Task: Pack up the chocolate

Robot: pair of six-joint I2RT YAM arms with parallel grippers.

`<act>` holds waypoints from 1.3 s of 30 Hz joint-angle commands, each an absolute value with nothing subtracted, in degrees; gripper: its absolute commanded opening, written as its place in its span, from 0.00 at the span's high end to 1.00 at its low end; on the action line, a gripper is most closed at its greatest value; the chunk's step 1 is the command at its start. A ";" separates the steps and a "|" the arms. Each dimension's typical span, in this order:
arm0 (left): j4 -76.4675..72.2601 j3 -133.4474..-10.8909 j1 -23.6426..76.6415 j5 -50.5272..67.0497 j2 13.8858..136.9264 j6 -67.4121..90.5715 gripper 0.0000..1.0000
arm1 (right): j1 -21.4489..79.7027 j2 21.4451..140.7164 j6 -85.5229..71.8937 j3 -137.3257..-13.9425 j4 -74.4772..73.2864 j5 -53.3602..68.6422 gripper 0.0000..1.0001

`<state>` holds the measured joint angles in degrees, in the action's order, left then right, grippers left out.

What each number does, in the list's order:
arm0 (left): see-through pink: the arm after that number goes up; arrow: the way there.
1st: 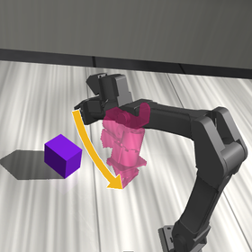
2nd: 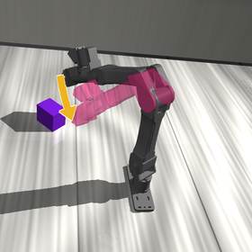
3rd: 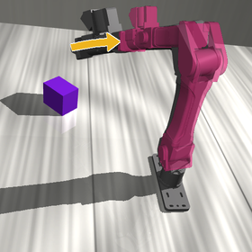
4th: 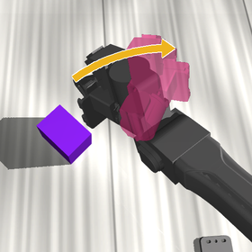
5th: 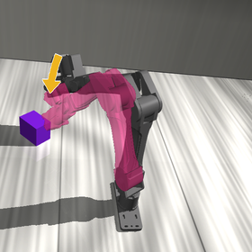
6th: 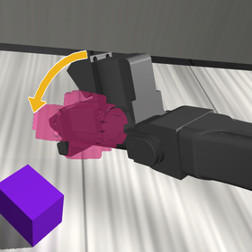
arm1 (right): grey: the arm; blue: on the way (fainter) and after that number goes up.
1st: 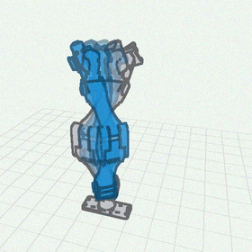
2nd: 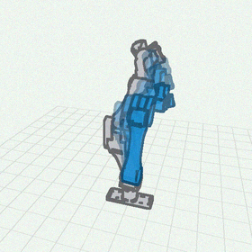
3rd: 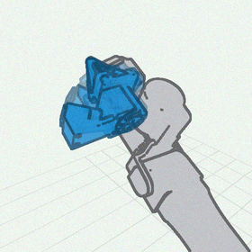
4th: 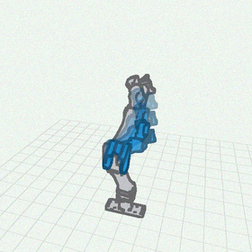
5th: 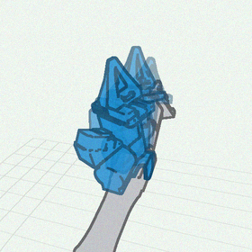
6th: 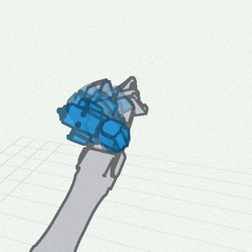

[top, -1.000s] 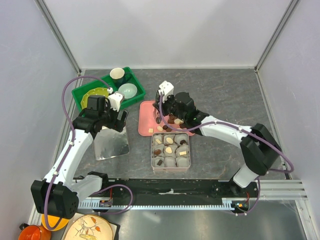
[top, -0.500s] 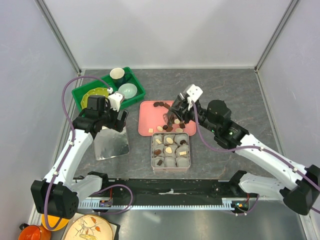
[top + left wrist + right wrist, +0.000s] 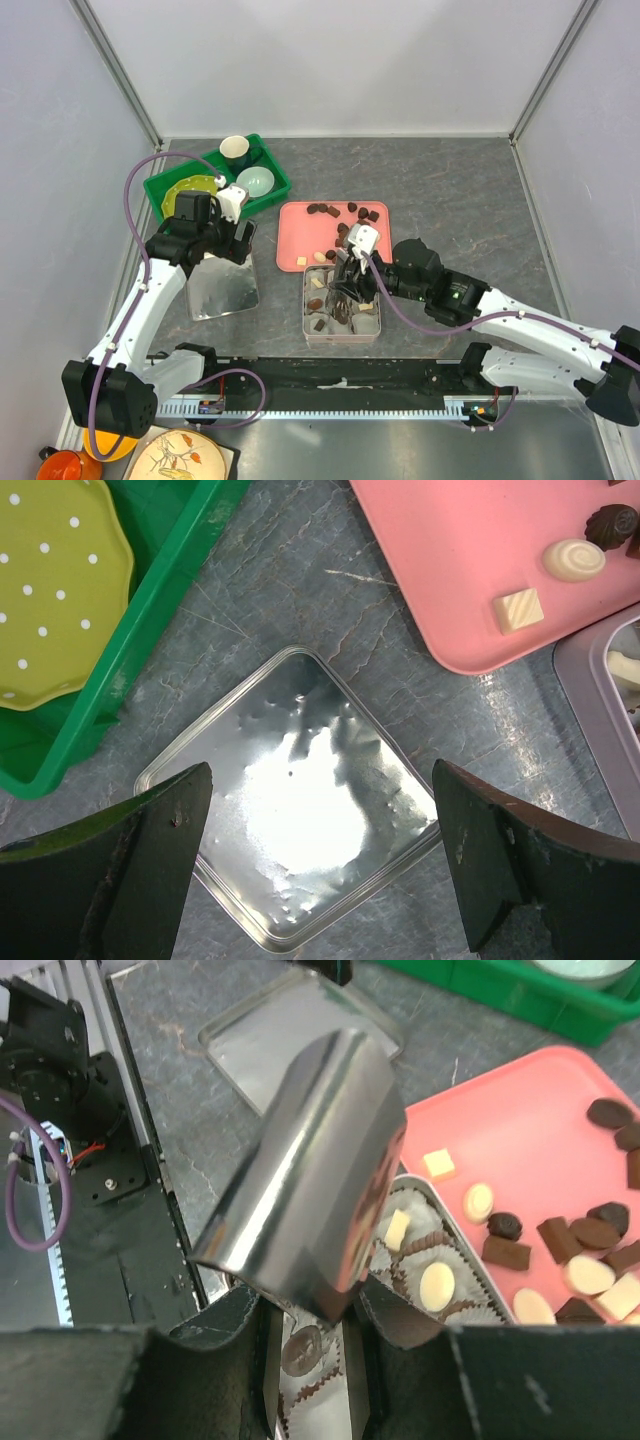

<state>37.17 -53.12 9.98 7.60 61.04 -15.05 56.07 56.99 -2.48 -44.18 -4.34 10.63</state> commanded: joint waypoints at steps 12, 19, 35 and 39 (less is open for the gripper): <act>36.12 -52.82 9.67 7.38 59.85 -15.64 0.02 | 57.92 59.59 -4.66 -41.04 2.90 7.47 0.59; 36.30 -53.17 9.67 7.56 59.77 -15.38 0.02 | 57.92 58.45 -3.43 -44.02 0.53 6.86 0.57; 36.74 -53.26 9.67 8.00 58.53 -15.29 0.02 | 57.75 62.21 7.20 -57.21 2.63 -7.11 0.69; 36.65 -53.44 9.58 7.82 58.71 -15.47 0.02 | 54.41 69.24 9.76 -59.76 9.57 -8.89 0.70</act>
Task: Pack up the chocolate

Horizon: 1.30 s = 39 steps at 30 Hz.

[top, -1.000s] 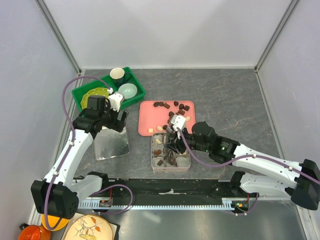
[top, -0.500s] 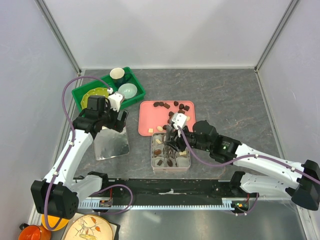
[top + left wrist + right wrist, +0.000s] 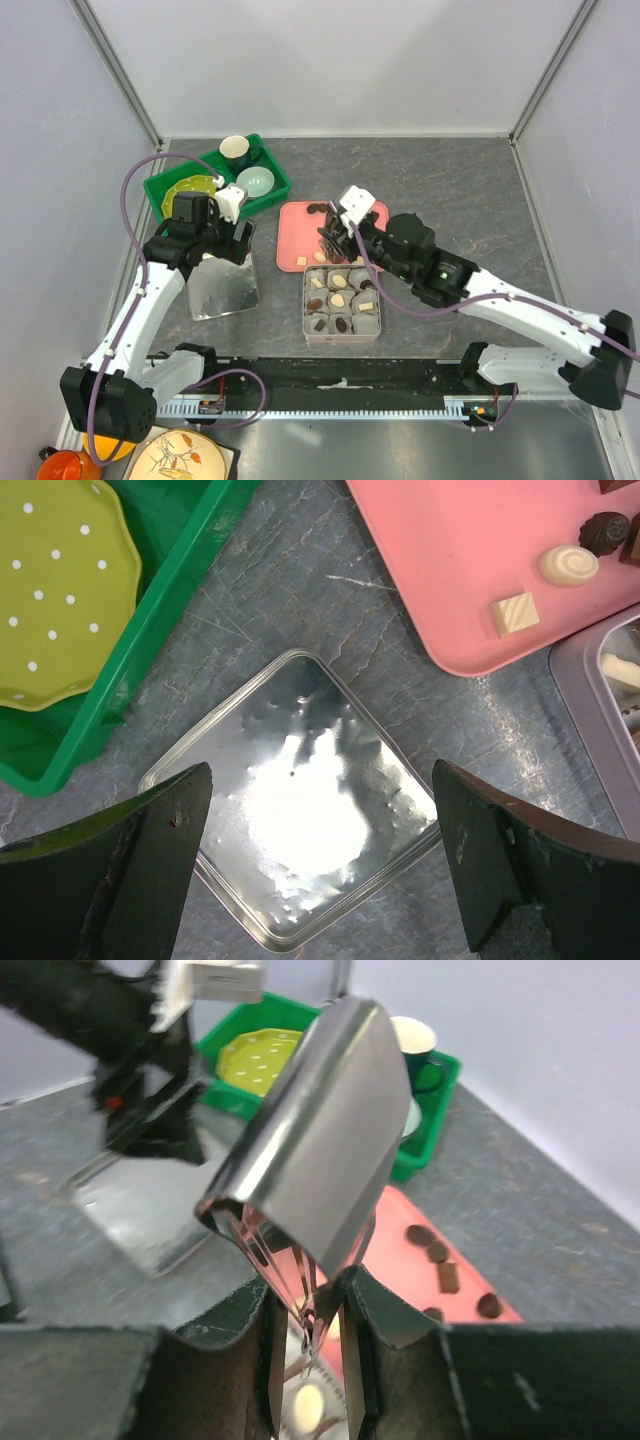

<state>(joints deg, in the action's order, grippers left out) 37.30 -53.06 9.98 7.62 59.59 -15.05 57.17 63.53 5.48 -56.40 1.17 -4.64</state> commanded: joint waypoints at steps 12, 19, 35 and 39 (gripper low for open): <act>35.95 -52.74 9.58 8.26 58.89 -15.47 0.02 | 40.87 94.91 6.68 -73.99 21.71 -0.62 0.69; 35.33 -52.03 9.49 8.00 59.15 -15.91 0.02 | 36.04 100.98 6.33 -75.50 22.06 1.93 0.62; 35.25 -52.03 9.40 7.56 59.59 -16.17 0.02 | 32.08 105.12 4.31 -72.69 23.64 6.06 0.52; 35.33 -51.86 9.40 7.47 59.59 -16.35 0.02 | 31.91 106.17 3.96 -72.42 23.47 6.59 0.52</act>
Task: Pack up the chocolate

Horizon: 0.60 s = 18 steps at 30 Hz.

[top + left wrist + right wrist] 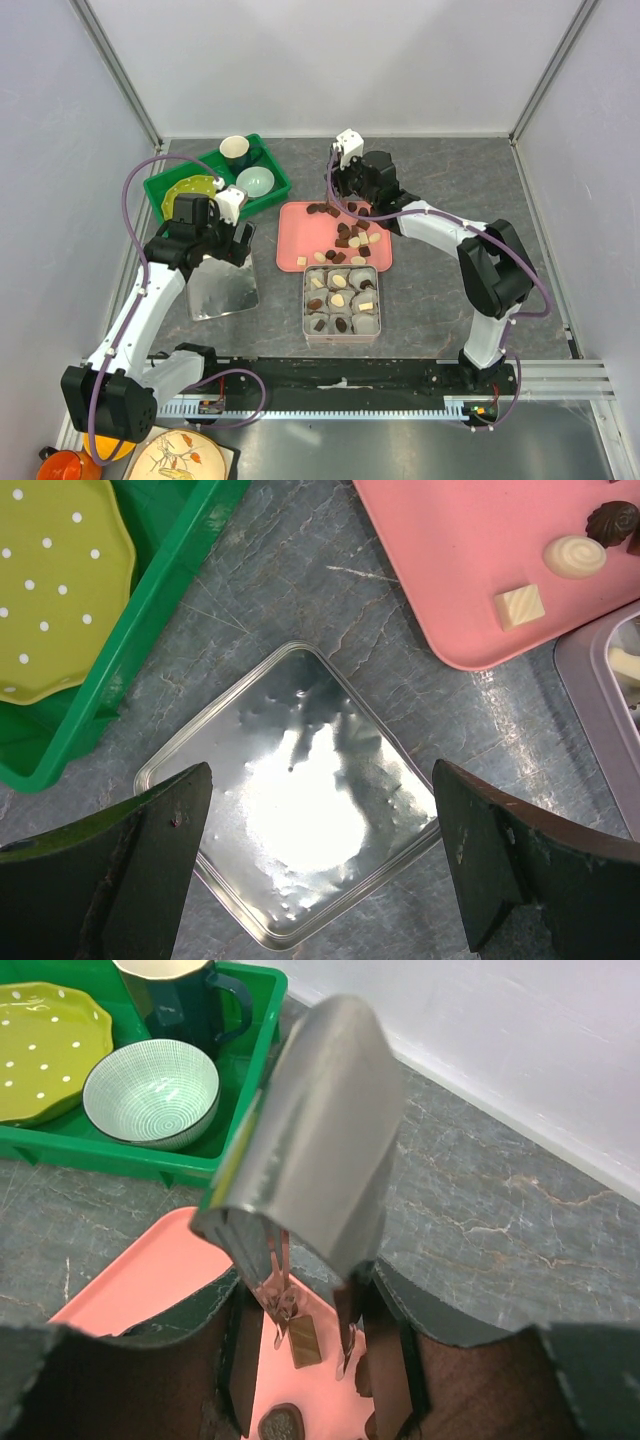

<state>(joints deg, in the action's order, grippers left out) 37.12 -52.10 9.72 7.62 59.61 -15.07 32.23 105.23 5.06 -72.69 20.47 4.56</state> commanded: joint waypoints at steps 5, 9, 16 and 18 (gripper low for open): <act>35.24 -51.59 9.40 7.12 59.59 -16.70 0.02 | 31.73 106.96 3.43 -71.90 23.38 7.29 0.52; 35.07 -51.42 9.32 7.03 59.59 -16.79 0.02 | 31.73 107.40 2.90 -71.19 23.12 8.17 0.53; 35.16 -51.33 9.32 7.12 59.24 -16.96 0.02 | 31.73 106.61 3.51 -67.42 23.12 8.35 0.54; 35.16 -51.33 9.32 7.12 59.15 -16.96 0.02 | 31.73 106.09 3.78 -66.54 23.03 8.00 0.54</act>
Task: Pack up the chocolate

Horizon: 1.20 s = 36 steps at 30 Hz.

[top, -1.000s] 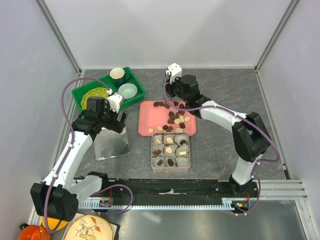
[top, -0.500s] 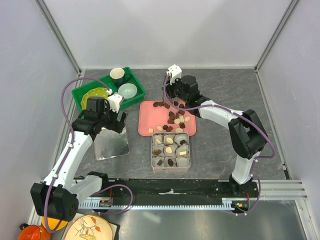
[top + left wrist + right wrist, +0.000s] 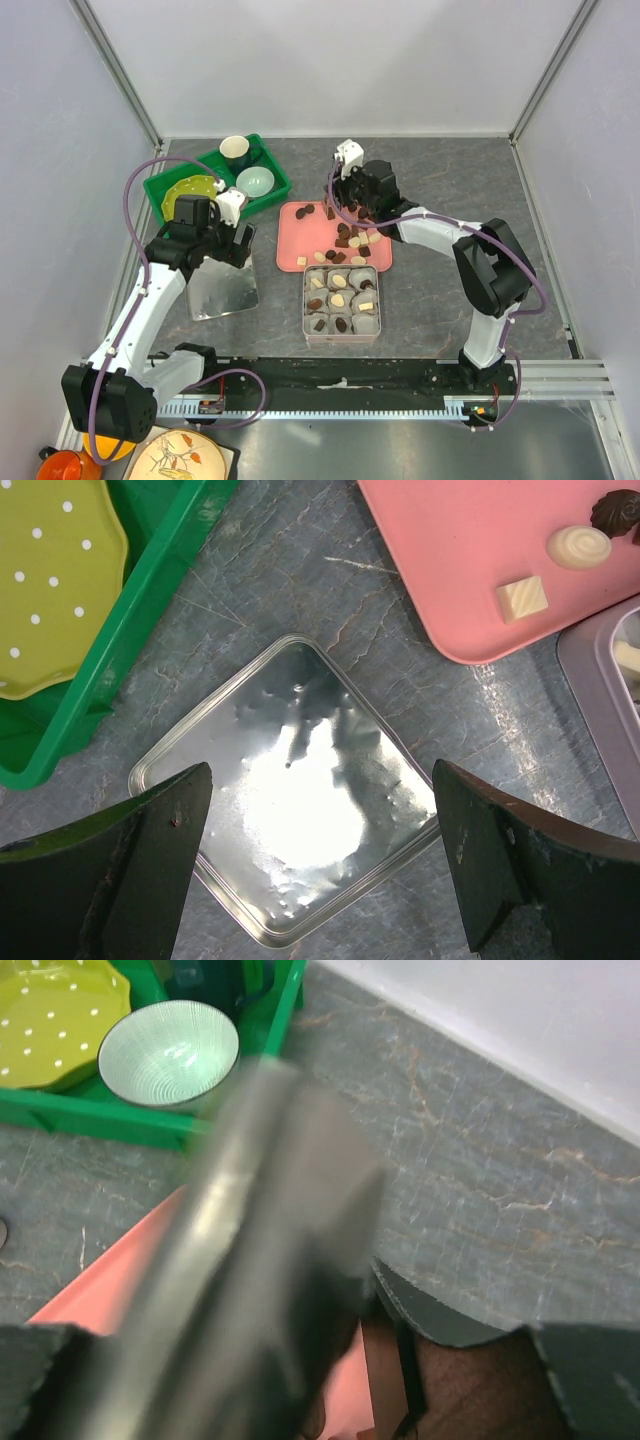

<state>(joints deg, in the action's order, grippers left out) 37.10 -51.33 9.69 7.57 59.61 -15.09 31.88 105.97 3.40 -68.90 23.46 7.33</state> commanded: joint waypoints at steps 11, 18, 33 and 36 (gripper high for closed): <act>35.33 -51.50 9.32 7.38 58.98 -16.79 0.02 | 31.64 102.14 2.46 -63.46 23.82 8.26 0.66; 35.59 -51.33 9.32 7.47 59.15 -16.79 0.02 | 32.25 94.58 0.18 -64.95 21.19 8.26 0.78; 34.72 -50.80 9.23 8.09 59.76 -16.61 0.01 | 43.76 61.11 -5.09 -49.85 -5.43 2.11 0.85; 34.98 -50.89 9.23 8.09 59.59 -16.52 0.02 | 46.40 55.92 -7.81 -47.56 -11.85 1.32 0.85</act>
